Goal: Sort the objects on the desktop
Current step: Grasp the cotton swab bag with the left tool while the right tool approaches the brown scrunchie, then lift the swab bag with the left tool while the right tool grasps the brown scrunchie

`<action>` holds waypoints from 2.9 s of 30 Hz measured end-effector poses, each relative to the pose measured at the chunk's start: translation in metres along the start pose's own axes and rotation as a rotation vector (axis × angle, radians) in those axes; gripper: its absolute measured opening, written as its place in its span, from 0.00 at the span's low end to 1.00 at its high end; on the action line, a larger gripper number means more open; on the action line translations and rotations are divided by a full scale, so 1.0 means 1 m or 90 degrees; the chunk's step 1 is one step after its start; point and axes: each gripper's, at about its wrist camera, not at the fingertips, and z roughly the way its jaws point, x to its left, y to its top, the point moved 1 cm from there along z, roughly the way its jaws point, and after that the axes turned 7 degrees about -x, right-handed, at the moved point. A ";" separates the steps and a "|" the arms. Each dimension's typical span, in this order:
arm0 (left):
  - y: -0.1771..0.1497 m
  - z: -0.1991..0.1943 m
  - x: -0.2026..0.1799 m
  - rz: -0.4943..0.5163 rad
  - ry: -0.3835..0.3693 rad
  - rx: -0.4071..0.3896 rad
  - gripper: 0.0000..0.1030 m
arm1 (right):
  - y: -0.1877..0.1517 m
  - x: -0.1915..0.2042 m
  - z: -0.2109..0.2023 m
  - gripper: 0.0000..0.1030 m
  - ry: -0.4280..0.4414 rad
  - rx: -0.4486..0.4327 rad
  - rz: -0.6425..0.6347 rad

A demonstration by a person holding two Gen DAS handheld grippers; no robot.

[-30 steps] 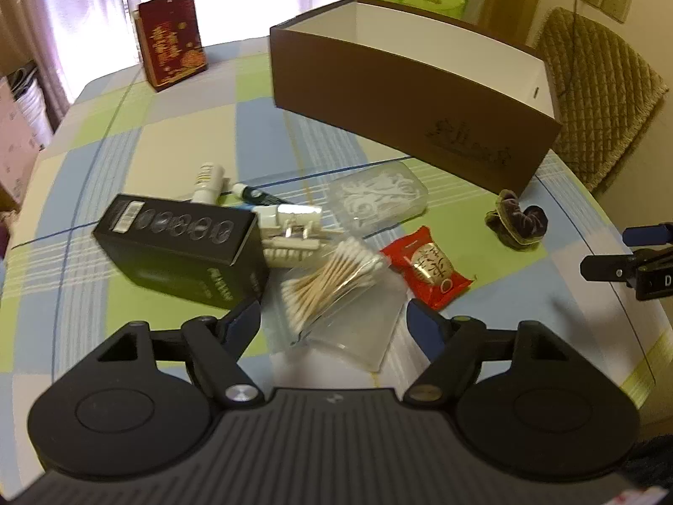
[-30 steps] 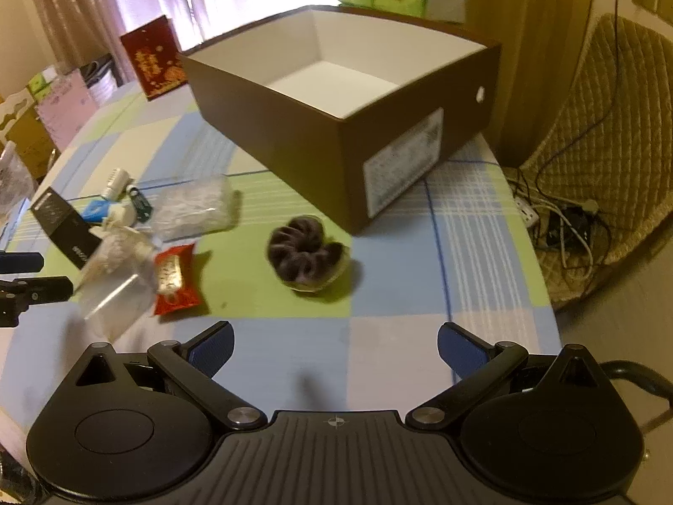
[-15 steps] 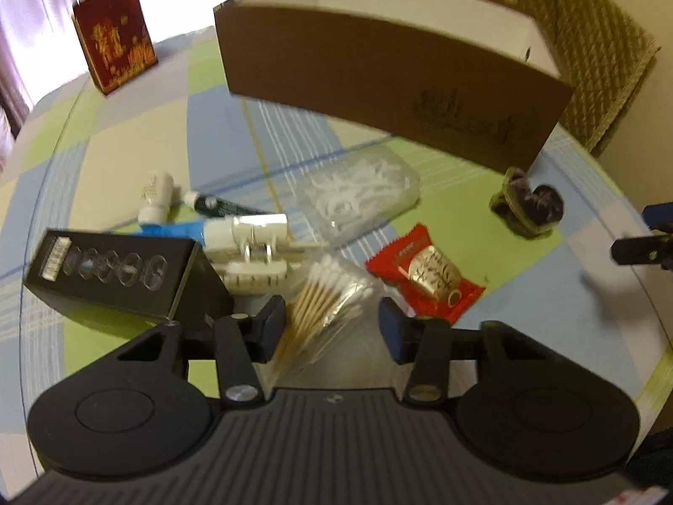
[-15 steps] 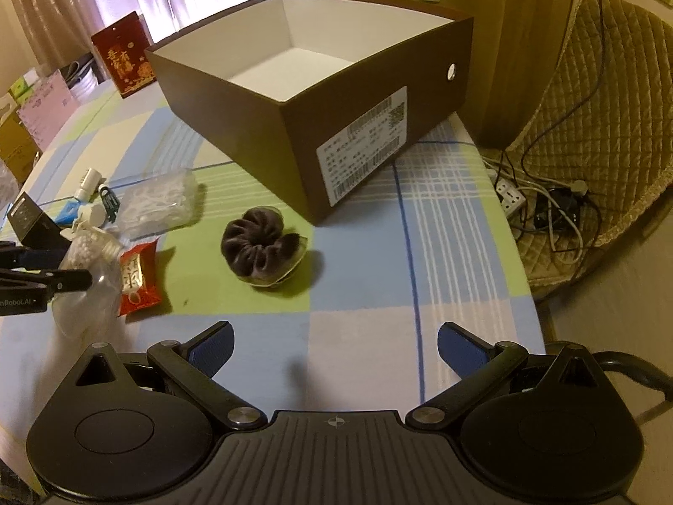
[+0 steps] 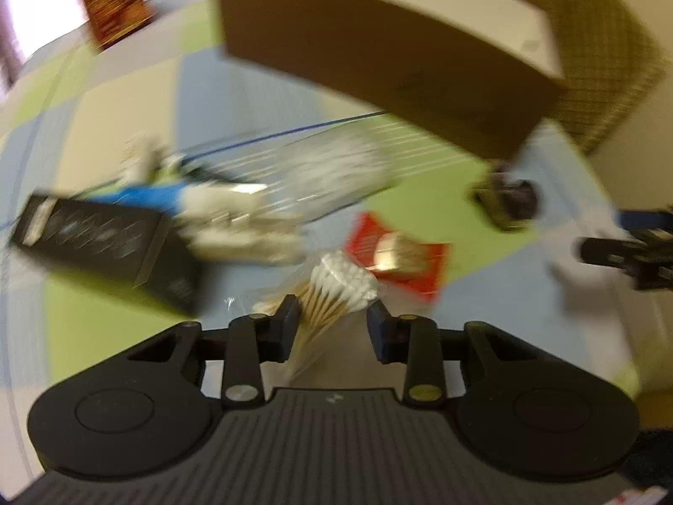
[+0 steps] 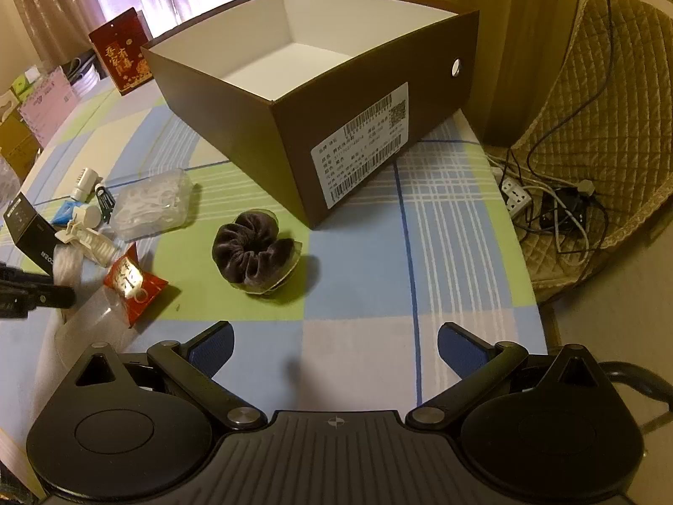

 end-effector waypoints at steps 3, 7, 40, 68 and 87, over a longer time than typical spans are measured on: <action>-0.008 0.012 0.025 -0.071 0.043 0.048 0.11 | 0.000 -0.001 0.001 0.98 0.001 0.002 0.000; -0.022 -0.001 0.036 -0.076 0.028 0.006 0.18 | 0.000 -0.001 0.002 0.98 0.001 0.003 -0.001; -0.021 0.002 0.002 0.031 -0.033 0.015 0.37 | -0.004 -0.006 0.003 0.98 -0.002 0.024 0.002; -0.062 -0.007 0.048 -0.241 0.088 0.030 0.22 | 0.022 0.051 0.066 0.65 0.113 -0.045 -0.183; -0.064 -0.015 0.012 -0.179 0.088 0.001 0.20 | -0.011 0.033 0.032 0.21 0.177 0.062 -0.191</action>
